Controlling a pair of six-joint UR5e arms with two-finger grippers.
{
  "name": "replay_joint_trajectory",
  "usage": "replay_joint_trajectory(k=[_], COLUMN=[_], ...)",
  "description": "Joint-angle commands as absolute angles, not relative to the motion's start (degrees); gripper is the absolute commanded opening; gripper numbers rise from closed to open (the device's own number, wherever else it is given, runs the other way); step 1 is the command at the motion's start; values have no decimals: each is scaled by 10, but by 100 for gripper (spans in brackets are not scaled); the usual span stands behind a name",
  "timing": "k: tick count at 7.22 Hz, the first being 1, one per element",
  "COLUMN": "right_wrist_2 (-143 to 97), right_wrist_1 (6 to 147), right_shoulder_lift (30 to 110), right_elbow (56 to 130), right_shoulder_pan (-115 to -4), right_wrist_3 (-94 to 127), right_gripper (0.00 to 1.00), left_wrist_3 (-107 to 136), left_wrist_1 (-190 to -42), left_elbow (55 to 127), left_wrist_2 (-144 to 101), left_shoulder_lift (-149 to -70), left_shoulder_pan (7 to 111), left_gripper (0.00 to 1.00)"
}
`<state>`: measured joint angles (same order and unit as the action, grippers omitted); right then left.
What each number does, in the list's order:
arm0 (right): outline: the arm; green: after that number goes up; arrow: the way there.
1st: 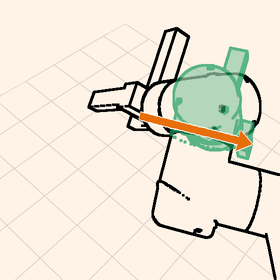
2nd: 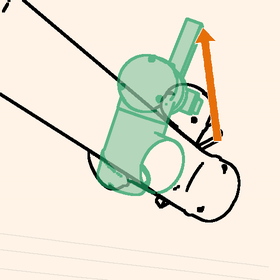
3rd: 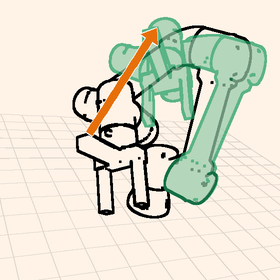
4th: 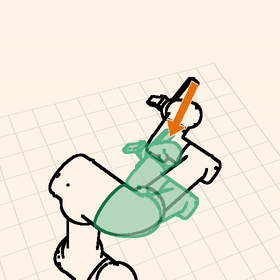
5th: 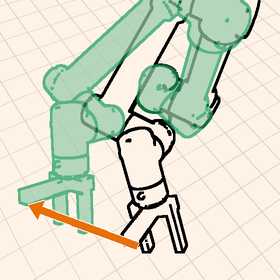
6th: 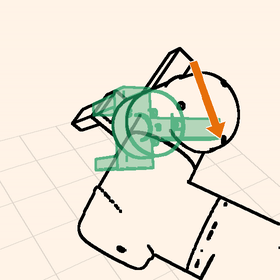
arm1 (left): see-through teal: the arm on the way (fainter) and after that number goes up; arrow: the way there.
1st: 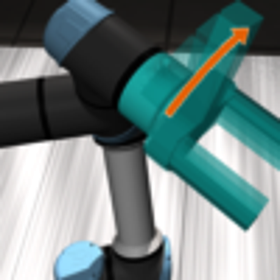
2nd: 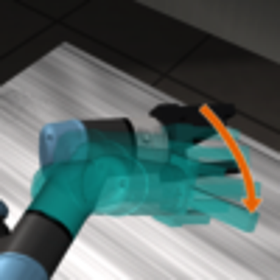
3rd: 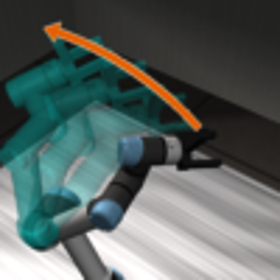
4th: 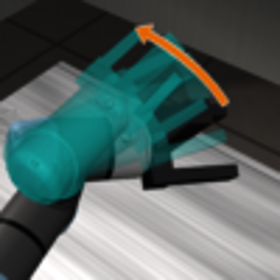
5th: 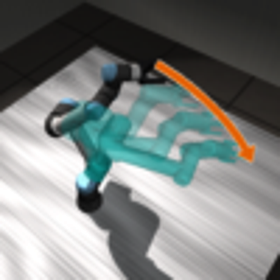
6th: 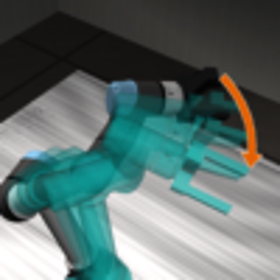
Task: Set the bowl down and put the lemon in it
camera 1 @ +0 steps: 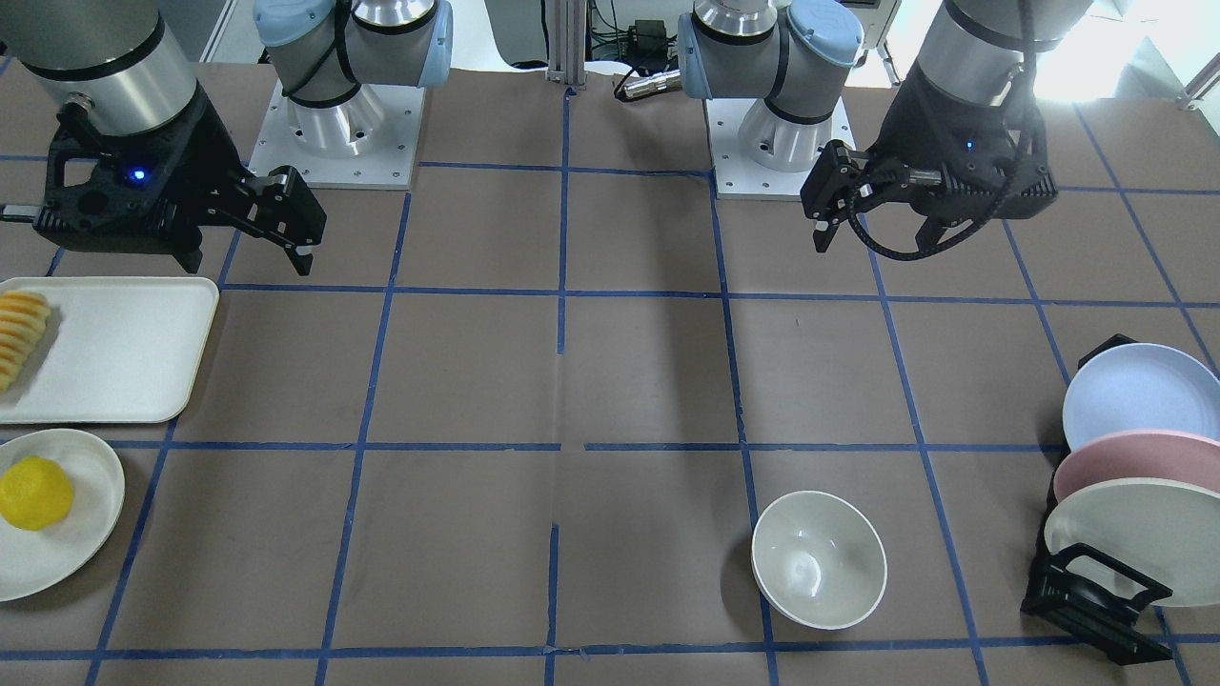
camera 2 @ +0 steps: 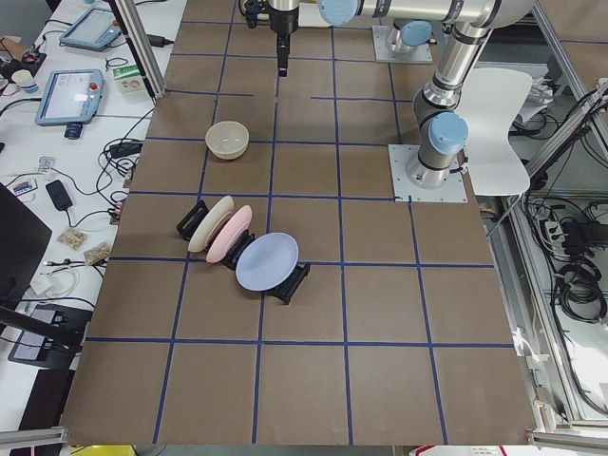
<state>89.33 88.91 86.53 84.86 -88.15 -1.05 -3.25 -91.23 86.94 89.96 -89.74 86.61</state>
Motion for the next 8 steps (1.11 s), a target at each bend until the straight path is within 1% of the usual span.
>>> replay_joint_trajectory(k=[1, 4, 5, 6, 8], right_wrist_2=[894, 895, 905, 910, 911], right_wrist_1=[888, 892, 889, 883, 894], right_shoulder_lift=[865, 862, 850, 828, 793], right_elbow=[849, 841, 830, 816, 814], right_shoulder_pan=[-881, -877, -856, -804, -719], right_wrist_3=[-11, -24, -36, -85, -194], right_gripper=[100, 100, 100, 100, 100], left_wrist_3=[-33, -33, -33, -33, -40], left_wrist_1=[-912, -912, -912, -908, -902], left_elbow=[869, 870, 871, 880, 868], left_wrist_2=[899, 900, 899, 899, 897], left_shoulder_lift=[-898, -898, -898, -898, -921], left_shoulder_pan=[867, 867, 867, 867, 862], left_gripper=[100, 100, 100, 100, 100])
